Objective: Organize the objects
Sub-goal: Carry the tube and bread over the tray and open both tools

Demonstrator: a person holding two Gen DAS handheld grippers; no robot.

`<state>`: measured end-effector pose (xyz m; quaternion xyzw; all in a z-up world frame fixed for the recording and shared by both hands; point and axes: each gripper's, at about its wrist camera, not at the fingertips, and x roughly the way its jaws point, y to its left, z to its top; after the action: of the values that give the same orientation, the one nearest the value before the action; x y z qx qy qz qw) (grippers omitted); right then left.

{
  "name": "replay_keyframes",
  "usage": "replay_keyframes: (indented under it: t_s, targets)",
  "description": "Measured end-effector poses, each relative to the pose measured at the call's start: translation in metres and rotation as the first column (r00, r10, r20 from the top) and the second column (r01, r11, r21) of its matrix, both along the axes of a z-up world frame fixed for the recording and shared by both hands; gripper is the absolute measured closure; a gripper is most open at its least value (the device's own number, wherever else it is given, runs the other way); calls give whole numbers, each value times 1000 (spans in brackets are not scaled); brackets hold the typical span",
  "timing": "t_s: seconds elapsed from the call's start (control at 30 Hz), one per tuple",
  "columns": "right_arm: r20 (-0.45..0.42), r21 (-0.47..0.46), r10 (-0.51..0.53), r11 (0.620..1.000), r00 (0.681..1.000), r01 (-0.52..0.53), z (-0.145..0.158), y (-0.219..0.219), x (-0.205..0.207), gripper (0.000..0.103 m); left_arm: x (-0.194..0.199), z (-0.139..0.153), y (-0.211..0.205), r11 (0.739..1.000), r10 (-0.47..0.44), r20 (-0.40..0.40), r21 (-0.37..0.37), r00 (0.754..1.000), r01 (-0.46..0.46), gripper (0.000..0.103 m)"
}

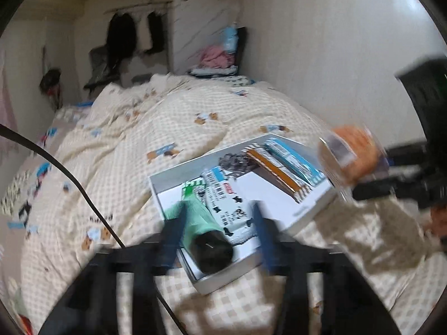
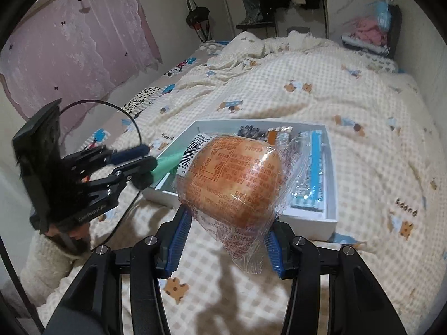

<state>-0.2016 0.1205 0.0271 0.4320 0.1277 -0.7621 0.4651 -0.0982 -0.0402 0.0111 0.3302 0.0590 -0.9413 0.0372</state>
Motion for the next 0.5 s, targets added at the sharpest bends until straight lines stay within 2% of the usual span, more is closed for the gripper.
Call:
replay_keyframes:
  t_s: [0.03,0.1,0.17,0.27,0.33,0.4,0.43,0.5]
  targets:
    - [-3,5,1,1000,1000,-1,-1,0,1,51,1,-1,-3,1000,6,-2,28,1000,-6,33]
    - [-4,10,2,1000,1000,-2,-3,-4,0,51,-3,-3,-9,997,11,14,71,1000,-11,32]
    - [2,7,-3,1000,1000,3,-3,-10,-4,51,-4,-3,-10,996,27,15,81,1000,-28,32]
    - [-8,30,-14,999,1000,15,-6,-25,-15,51,0,-3,-4,995,-3,1,98,1000,3,28]
    - [21,38,-24,999,1000,23,-14,-33,-23,51,2,-1,3,997,-16,-8,79,1000,17,24]
    - [69,33,-23,999,997,20,-23,-39,-31,51,5,0,12,999,-23,-19,28,1000,24,24]
    - [74,29,-20,999,997,18,-26,-41,-32,51,5,0,14,1000,-25,-20,14,999,25,23]
    - [25,35,-9,999,1000,8,-28,-45,-30,48,7,0,21,999,-33,-27,-21,999,33,21]
